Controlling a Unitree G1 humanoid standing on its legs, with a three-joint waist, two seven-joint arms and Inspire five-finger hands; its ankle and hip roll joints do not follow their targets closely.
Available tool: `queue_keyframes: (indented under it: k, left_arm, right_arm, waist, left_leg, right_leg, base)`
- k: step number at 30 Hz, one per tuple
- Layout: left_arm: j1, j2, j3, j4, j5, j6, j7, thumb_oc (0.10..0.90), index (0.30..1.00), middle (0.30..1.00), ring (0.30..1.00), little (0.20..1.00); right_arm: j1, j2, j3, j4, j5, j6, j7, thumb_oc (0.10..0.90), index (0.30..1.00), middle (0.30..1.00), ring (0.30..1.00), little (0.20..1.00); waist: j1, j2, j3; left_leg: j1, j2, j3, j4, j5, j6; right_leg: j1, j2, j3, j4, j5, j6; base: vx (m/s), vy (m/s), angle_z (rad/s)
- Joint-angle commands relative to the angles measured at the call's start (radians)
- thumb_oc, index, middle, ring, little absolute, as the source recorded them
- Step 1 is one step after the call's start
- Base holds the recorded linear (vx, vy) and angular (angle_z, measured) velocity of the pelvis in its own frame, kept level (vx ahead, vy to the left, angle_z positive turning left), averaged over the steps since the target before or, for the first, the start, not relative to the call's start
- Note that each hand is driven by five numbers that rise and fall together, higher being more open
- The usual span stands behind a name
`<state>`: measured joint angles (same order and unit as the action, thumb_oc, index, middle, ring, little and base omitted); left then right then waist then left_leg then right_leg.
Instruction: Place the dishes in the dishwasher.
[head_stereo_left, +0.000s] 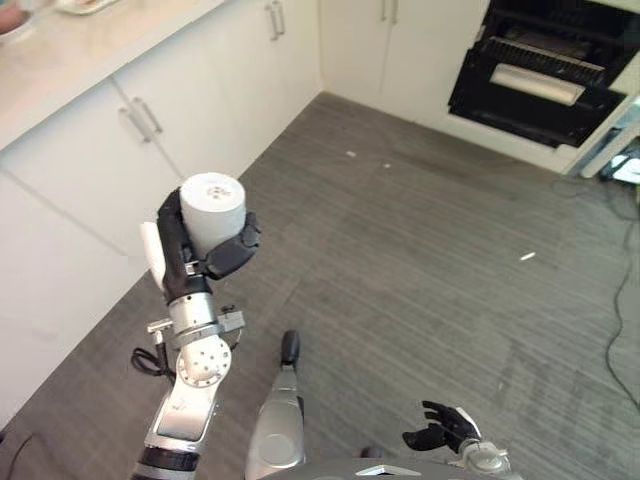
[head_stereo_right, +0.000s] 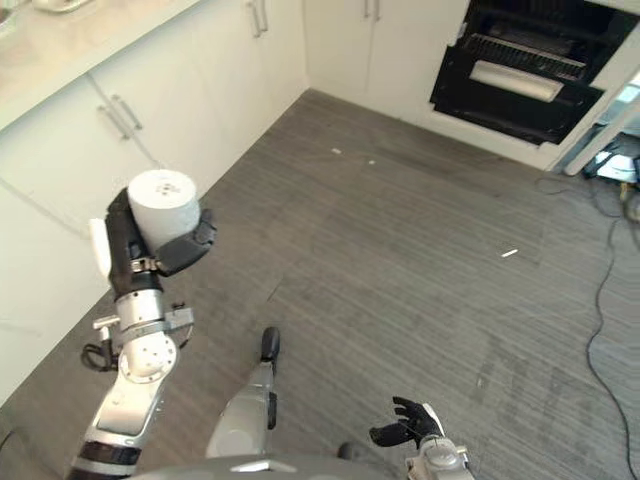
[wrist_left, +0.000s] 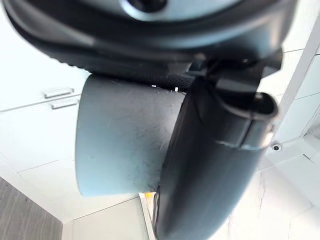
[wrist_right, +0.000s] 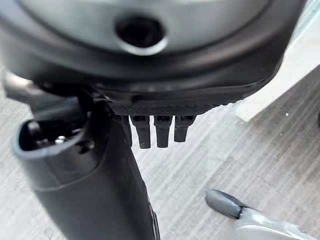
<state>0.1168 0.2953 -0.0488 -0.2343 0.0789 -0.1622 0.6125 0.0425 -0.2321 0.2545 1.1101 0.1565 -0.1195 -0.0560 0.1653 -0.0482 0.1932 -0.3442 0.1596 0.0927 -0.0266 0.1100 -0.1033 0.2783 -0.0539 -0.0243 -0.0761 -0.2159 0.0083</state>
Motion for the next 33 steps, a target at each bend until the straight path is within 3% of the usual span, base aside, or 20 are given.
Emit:
queue_keyframes:
  k: [1, 3, 4, 5, 6, 7, 8, 9, 12, 14, 16, 18, 19, 22, 24, 26, 27, 29, 31, 33]
  left_arm:
    - [-0.033, 0.071, 0.042, -0.168, 0.012, -0.080, -0.001, 0.400, 0.300, 0.300, 0.300, 0.300]
    - [-0.056, 0.100, 0.014, -0.160, 0.011, -0.071, -0.012, 0.400, 0.300, 0.300, 0.300, 0.300]
    - [-0.059, 0.111, 0.007, -0.168, 0.012, -0.065, -0.019, 0.400, 0.300, 0.300, 0.300, 0.300]
    - [-0.060, 0.111, 0.007, -0.169, 0.012, -0.064, -0.019, 0.400, 0.300, 0.300, 0.300, 0.300]
    - [-0.078, 0.137, -0.007, -0.174, 0.029, -0.059, -0.031, 0.400, 0.300, 0.300, 0.300, 0.300]
    - [-0.078, 0.137, -0.008, -0.174, 0.029, -0.059, -0.031, 0.400, 0.300, 0.300, 0.300, 0.300]
    - [-0.091, 0.146, -0.019, -0.170, 0.035, -0.060, -0.039, 0.400, 0.300, 0.300, 0.300, 0.300]
    - [-0.111, 0.160, -0.029, -0.162, 0.038, -0.053, -0.049, 0.400, 0.300, 0.300, 0.300, 0.300]
    - [-0.129, 0.150, -0.052, -0.144, 0.033, -0.048, -0.061, 0.400, 0.300, 0.300, 0.300, 0.300]
    - [-0.137, 0.142, -0.066, -0.140, 0.030, -0.051, -0.065, 0.400, 0.300, 0.300, 0.300, 0.300]
    - [-0.130, 0.128, -0.072, -0.137, 0.015, -0.059, -0.069, 0.400, 0.300, 0.300, 0.300, 0.300]
    - [-0.128, 0.128, -0.073, -0.137, 0.014, -0.059, -0.070, 0.400, 0.300, 0.300, 0.300, 0.300]
    - [-0.132, 0.110, -0.077, -0.120, -0.002, -0.056, -0.080, 0.400, 0.300, 0.300, 0.300, 0.300]
    - [-0.139, 0.097, -0.089, -0.096, 0.001, -0.050, -0.094, 0.400, 0.300, 0.300, 0.300, 0.300]
    - [-0.142, 0.090, -0.100, -0.091, 0.026, -0.058, -0.098, 0.400, 0.300, 0.300, 0.300, 0.300]
    - [-0.140, 0.086, -0.095, -0.088, 0.030, -0.058, -0.097, 0.400, 0.300, 0.300, 0.300, 0.300]
    - [-0.135, 0.067, -0.093, -0.086, 0.012, -0.060, -0.094, 0.400, 0.300, 0.300, 0.300, 0.300]
    - [-0.152, 0.061, -0.110, -0.087, -0.008, -0.073, -0.095, 0.400, 0.300, 0.300, 0.300, 0.300]
    - [-0.160, 0.074, -0.117, -0.097, -0.012, -0.083, -0.103, 0.400, 0.300, 0.300, 0.300, 0.300]
    - [-0.155, 0.079, -0.118, -0.090, -0.025, -0.087, -0.107, 0.400, 0.300, 0.300, 0.300, 0.300]
  right_arm:
    - [0.025, 0.038, -0.011, -0.066, -0.021, -0.035, -0.020, 0.800, 0.900, 0.900, 0.900, 0.900]
    - [0.012, 0.061, -0.034, -0.039, -0.013, -0.032, -0.044, 0.800, 0.900, 0.900, 0.900, 0.900]
    - [0.014, 0.070, -0.044, -0.037, -0.002, -0.035, -0.044, 0.800, 0.900, 0.900, 0.900, 0.900]
    - [0.014, 0.071, -0.045, -0.037, -0.002, -0.035, -0.044, 0.800, 0.900, 0.900, 0.900, 0.900]
    - [0.013, 0.079, -0.043, -0.035, -0.007, -0.037, -0.046, 0.800, 0.900, 0.900, 0.900, 0.900]
    - [0.013, 0.078, -0.044, -0.035, -0.007, -0.037, -0.046, 0.800, 0.900, 0.900, 0.900, 0.900]
    - [0.013, 0.078, -0.042, -0.040, -0.012, -0.036, -0.045, 0.800, 0.900, 0.900, 0.900, 0.900]
    - [0.007, 0.079, -0.052, -0.051, -0.011, -0.035, -0.048, 0.800, 0.900, 0.900, 0.900, 0.900]
    - [-0.009, 0.072, -0.060, -0.048, -0.019, -0.042, -0.058, 0.800, 0.900, 0.900, 0.900, 0.900]
    - [-0.017, 0.066, -0.062, -0.039, -0.026, -0.041, -0.068, 0.800, 0.900, 0.900, 0.900, 0.900]
    - [-0.012, 0.060, -0.068, -0.025, -0.029, -0.034, -0.073, 0.800, 0.900, 0.900, 0.900, 0.900]
    - [-0.010, 0.060, -0.067, -0.024, -0.030, -0.034, -0.074, 0.800, 0.900, 0.900, 0.900, 0.900]
    - [-0.001, 0.061, -0.083, 0.017, -0.034, -0.023, -0.085, 0.800, 0.900, 0.900, 0.900, 0.900]
    - [0.024, 0.064, -0.107, 0.060, -0.029, -0.022, -0.086, 0.800, 0.900, 0.900, 0.900, 0.900]
    - [0.067, 0.062, -0.125, 0.080, -0.016, -0.028, -0.094, 0.800, 0.900, 0.900, 0.900, 0.900]
    - [0.060, 0.059, -0.137, 0.089, -0.002, -0.024, -0.097, 0.800, 0.900, 0.900, 0.900, 0.900]
    - [0.057, 0.050, -0.152, 0.095, 0.009, -0.025, -0.100, 0.800, 0.900, 0.900, 0.900, 0.900]
    - [0.035, 0.037, -0.160, 0.090, 0.028, -0.032, -0.104, 0.800, 0.900, 0.900, 0.900, 0.900]
    - [0.004, 0.026, -0.160, 0.083, 0.034, -0.031, -0.104, 0.800, 0.900, 0.900, 0.900, 0.900]
    - [-0.012, 0.018, -0.170, 0.075, 0.051, -0.029, -0.103, 0.800, 0.900, 0.900, 0.900, 0.900]
  waist:
    - [0.002, -0.034, -0.126]
    - [-0.002, -0.076, -0.154]
    - [-0.012, -0.095, -0.162]
    - [-0.006, -0.092, -0.165]
    - [-0.028, -0.078, -0.164]
    - [-0.027, -0.080, -0.166]
    - [-0.044, -0.061, -0.160]
    - [-0.086, -0.018, -0.131]
    - [-0.161, 0.012, -0.087]
    - [-0.200, 0.028, -0.076]
    - [-0.235, -0.005, -0.079]
    - [-0.243, 0.004, -0.077]
    - [-0.268, -0.014, -0.081]
    - [-0.286, -0.004, -0.090]
    - [-0.318, -0.010, -0.131]
    - [-0.318, 0.005, -0.142]
    - [-0.321, 0.017, -0.141]
    - [-0.306, 0.002, -0.118]
    - [-0.284, -0.014, -0.101]
    - [-0.269, -0.016, -0.098]
  left_leg:
    - [-0.005, 0.025, 0.018, -0.061, 0.180, -0.068]
    - [0.048, -0.038, 0.034, -0.061, 0.165, -0.020]
    - [0.069, -0.072, 0.041, -0.061, 0.145, 0.001]
    - [0.067, -0.066, 0.045, -0.061, 0.146, 0.001]
    - [0.116, -0.087, 0.049, -0.061, 0.108, 0.042]
    - [0.117, -0.089, 0.049, -0.061, 0.102, 0.041]
    - [0.148, -0.093, 0.036, -0.061, 0.079, 0.059]
    - [0.209, -0.098, 0.004, -0.061, 0.034, 0.084]
    - [0.314, -0.123, -0.046, -0.061, -0.026, 0.099]
    - [0.361, -0.133, -0.067, -0.061, -0.048, 0.096]
    - [0.437, -0.188, -0.104, -0.061, -0.113, 0.088]
    - [0.447, -0.178, -0.113, -0.061, -0.123, 0.087]
    - [0.496, -0.190, -0.145, -0.061, -0.167, 0.074]
    - [0.547, -0.165, -0.162, -0.061, -0.221, 0.057]
    - [0.612, -0.171, -0.184, -0.061, -0.239, 0.060]
    - [0.637, -0.162, -0.188, -0.047, -0.207, 0.056]
    - [0.587, -0.171, -0.164, 0.154, -0.126, -0.010]
    - [0.452, -0.186, -0.140, 0.404, 0.010, -0.115]
    - [0.375, -0.165, -0.079, 0.520, 0.016, -0.126]
    - [0.326, -0.100, -0.010, 0.476, -0.011, -0.101]
  right_leg:
    - [0.117, -0.023, -0.028, -0.011, 0.006, 0.102]
    - [0.076, -0.081, -0.016, 0.114, 0.166, 0.159]
    - [0.053, -0.101, -0.004, 0.193, 0.283, 0.181]
    - [0.048, -0.098, 0.003, 0.190, 0.289, 0.182]
    - [-0.042, -0.095, 0.025, 0.383, 0.437, 0.213]
    - [-0.044, -0.097, 0.024, 0.387, 0.432, 0.212]
    - [-0.099, -0.088, 0.029, 0.503, 0.477, 0.211]
    - [-0.204, -0.041, 0.042, 0.681, 0.489, 0.204]
    - [-0.404, 0.023, 0.000, 0.722, 0.346, 0.175]
    - [-0.503, 0.051, -0.054, 0.581, 0.277, 0.138]
    - [-0.551, 0.045, -0.125, 0.311, 0.284, 0.131]
    - [-0.527, 0.053, -0.136, 0.286, 0.286, 0.131]
    - [-0.560, 0.037, -0.176, 0.089, 0.323, 0.145]
    - [-0.551, 0.014, -0.227, 0.027, 0.360, 0.154]
    - [-0.493, 0.017, -0.145, -0.007, 0.399, 0.124]
    - [-0.470, 0.033, -0.144, -0.011, 0.402, 0.115]
    - [-0.420, 0.035, -0.154, -0.011, 0.387, 0.092]
    - [-0.352, 0.011, -0.146, -0.011, 0.348, 0.074]
    - [-0.313, -0.003, -0.140, -0.011, 0.321, 0.061]
    - [-0.271, -0.006, -0.133, -0.011, 0.296, 0.058]
  base:
    - [0.40, 0.246, -0.91]
    - [0.44, 0.311, -0.61]
    - [0.21, 0.174, -0.21]
    - [0.29, 0.335, -0.21]
    - [0.19, 0.234, -0.09]
    - [0.30, 0.353, -0.08]
    - [0.38, 0.378, 0.28]
    - [0.54, 0.500, 0.13]
    - [0.54, 0.333, -0.02]
    - [0.53, 0.158, 0.07]
    - [0.57, 0.044, 0.53]
    - [0.37, 0.003, 0.85]
    - [0.56, -0.010, 0.84]
    - [0.56, -0.039, 0.74]
    - [0.60, -0.097, 0.82]
    - [0.39, -0.083, 0.91]
    - [0.30, -0.087, 0.49]
    - [0.38, -0.113, 0.31]
    - [0.34, -0.115, 0.00]
    - [0.36, -0.050, -0.82]
